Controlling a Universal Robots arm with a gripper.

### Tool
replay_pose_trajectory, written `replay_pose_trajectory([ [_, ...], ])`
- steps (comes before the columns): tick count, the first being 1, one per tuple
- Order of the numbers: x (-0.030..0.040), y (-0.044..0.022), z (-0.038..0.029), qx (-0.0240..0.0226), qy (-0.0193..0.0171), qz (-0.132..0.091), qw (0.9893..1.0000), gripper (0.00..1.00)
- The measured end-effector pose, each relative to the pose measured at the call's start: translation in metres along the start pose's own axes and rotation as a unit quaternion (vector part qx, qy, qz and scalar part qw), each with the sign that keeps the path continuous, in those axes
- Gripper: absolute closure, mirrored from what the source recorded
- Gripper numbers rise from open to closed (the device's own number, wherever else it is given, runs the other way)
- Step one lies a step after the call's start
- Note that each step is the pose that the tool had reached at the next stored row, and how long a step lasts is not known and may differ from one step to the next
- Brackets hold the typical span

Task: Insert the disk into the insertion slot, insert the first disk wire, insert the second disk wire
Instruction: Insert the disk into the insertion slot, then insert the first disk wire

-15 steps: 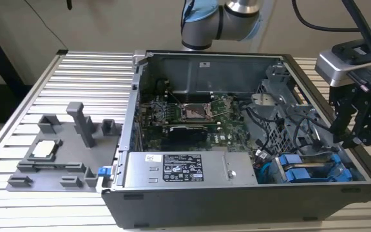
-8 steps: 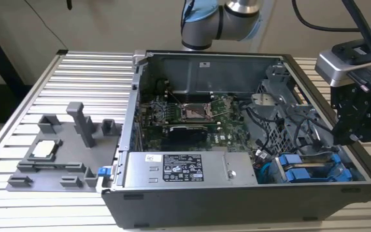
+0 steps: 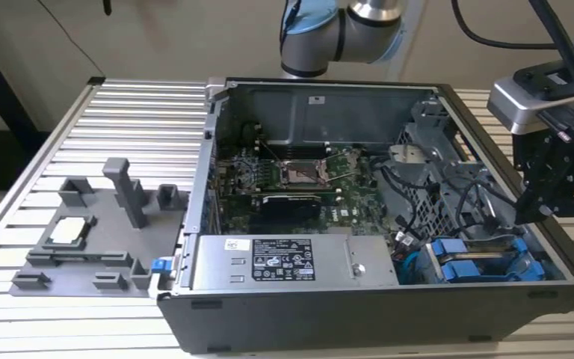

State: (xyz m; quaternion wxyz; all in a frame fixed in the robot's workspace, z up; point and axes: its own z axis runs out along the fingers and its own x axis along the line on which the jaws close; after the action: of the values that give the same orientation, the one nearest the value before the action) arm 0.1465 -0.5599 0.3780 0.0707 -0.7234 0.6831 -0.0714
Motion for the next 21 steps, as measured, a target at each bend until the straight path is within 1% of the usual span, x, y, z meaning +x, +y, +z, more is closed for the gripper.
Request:
replay_pose_trajectory([
  [5,0.0,0.0,0.0,0.0,0.0,0.0,1.0,0.81],
  [6,0.0,-0.0004,0.0001,-0.0024,0.0004,0.0,1.0,0.81],
  [7,0.0,-0.0016,0.0004,-0.0095,0.0018,-0.001,1.0,0.81],
  [8,0.0002,-0.0031,0.0007,-0.0179,0.0032,-0.001,0.9998,0.81],
  [11,0.0004,-0.0064,0.0016,-0.042,0.0043,-0.002,0.9991,0.81],
  [13,0.0005,-0.0086,0.0024,-0.0558,0.0042,-0.002,0.9984,0.81],
  [14,0.0006,-0.0105,0.0032,-0.0611,0.0039,-0.003,0.9981,0.81],
  [15,0.0008,-0.0127,0.0044,-0.0648,0.0036,-0.003,0.9979,0.81],
  [16,0.0009,-0.015,0.0056,-0.0676,0.0035,-0.003,0.9977,0.81],
  [18,0.0011,-0.0195,0.0081,-0.0701,0.0027,-0.003,0.9975,0.81],
  [20,0.0014,-0.0228,0.0102,-0.0715,0.0005,-0.002,0.9974,0.81],
  [21,0.0014,-0.0237,0.011,-0.0759,0.0001,-0.002,0.9971,0.81],
])
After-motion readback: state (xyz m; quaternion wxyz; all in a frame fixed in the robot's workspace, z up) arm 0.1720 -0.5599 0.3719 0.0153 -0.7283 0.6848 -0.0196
